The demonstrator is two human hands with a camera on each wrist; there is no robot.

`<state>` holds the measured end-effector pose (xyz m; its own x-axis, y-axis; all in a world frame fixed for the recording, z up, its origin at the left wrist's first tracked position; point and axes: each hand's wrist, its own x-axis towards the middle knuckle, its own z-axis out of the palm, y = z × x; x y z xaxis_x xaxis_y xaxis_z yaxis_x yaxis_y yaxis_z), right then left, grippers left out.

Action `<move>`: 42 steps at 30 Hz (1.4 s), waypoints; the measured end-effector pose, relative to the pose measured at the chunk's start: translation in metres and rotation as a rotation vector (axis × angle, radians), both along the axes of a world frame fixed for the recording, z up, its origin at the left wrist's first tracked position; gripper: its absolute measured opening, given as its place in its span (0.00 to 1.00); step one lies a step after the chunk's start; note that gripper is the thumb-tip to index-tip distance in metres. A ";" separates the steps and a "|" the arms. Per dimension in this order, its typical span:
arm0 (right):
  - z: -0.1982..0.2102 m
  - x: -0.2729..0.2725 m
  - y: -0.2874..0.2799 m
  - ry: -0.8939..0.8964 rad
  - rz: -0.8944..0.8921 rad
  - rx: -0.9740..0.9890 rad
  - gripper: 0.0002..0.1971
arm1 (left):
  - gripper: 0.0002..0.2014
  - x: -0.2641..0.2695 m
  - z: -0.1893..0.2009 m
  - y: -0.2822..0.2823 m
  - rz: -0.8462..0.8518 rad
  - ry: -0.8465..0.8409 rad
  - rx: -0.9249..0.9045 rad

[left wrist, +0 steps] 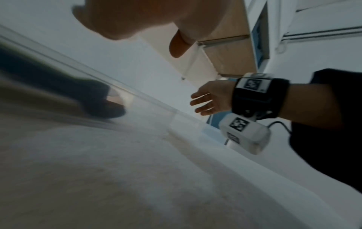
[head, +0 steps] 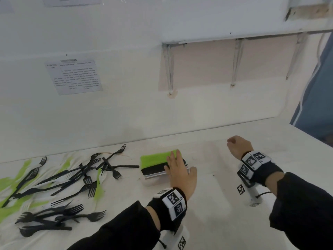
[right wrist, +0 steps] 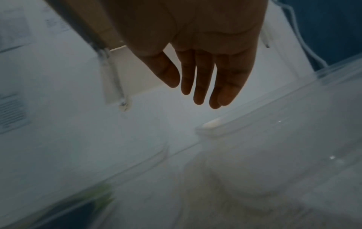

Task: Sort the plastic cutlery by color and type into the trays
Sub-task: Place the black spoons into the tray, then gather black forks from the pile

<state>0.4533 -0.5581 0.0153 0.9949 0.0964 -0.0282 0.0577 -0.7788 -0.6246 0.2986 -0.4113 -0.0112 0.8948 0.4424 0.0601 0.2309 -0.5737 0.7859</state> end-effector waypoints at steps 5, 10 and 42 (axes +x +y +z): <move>0.006 0.051 -0.066 -0.065 -0.074 -0.088 0.17 | 0.29 0.034 -0.002 -0.078 -0.266 -0.016 -0.277; 0.004 0.097 -0.132 -0.009 -0.205 -0.272 0.21 | 0.29 0.086 -0.007 -0.128 -0.184 0.167 -0.379; -0.040 0.102 -0.249 0.323 -0.108 -0.248 0.19 | 0.23 0.106 -0.036 -0.165 0.156 0.173 -0.462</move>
